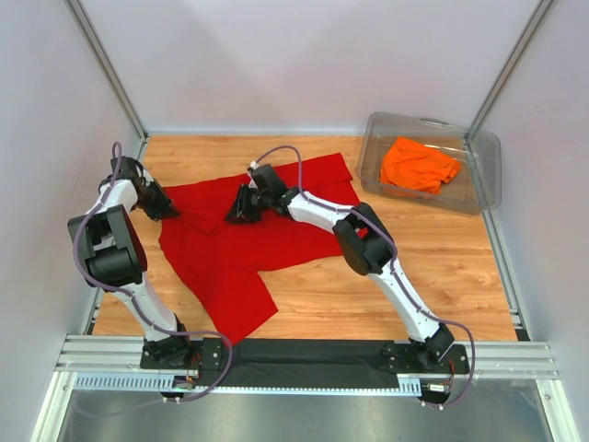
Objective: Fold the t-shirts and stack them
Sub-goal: Fold the tshirt
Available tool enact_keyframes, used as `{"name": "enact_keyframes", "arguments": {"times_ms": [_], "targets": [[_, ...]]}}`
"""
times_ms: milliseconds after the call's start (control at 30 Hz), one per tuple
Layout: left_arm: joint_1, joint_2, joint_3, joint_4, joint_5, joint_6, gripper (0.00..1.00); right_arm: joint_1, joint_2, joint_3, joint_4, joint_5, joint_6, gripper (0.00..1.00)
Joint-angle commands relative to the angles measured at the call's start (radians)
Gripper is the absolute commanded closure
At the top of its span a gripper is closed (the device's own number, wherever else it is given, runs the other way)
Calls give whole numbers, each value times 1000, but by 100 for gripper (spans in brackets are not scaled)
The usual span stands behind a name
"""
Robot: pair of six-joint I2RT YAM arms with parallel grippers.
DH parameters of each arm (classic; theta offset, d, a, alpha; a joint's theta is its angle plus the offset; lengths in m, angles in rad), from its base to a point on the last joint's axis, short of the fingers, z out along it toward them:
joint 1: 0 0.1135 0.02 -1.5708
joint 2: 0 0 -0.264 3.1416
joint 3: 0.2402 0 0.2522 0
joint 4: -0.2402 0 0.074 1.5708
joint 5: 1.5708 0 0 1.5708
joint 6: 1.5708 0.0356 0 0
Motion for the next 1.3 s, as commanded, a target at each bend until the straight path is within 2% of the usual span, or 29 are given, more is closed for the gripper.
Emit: {"name": "enact_keyframes", "arguments": {"times_ms": [0, 267, 800, 833, 900, 933, 967, 1133, 1267], "targets": [[7, -7, 58, 26, -6, 12, 100, 11, -31, -17, 52, 34, 0, 68], [7, 15, 109, 1, -13, 24, 100, 36, 33, 34, 73, 27, 46, 75], [9, 19, 98, 10, 15, 16, 100, 43, 127, 119, 149, 39, 149, 69], [9, 18, 98, 9, 17, 16, 100, 46, 133, 130, 142, 39, 152, 70], [7, 12, 97, 3, 17, 18, 100, 45, 136, 156, 116, 34, 158, 80], [9, 9, 95, -3, 17, 18, 100, 43, 133, 159, 103, 31, 157, 87], [7, 4, 91, -6, 15, 18, 100, 42, 124, 156, 83, 27, 157, 100], [9, -72, 2, -29, 53, -17, 100, 11, -5, 77, 11, -35, 164, 100], [9, -169, -113, -46, 90, -57, 100, -30, -50, 58, -58, -156, 204, 100]]}}
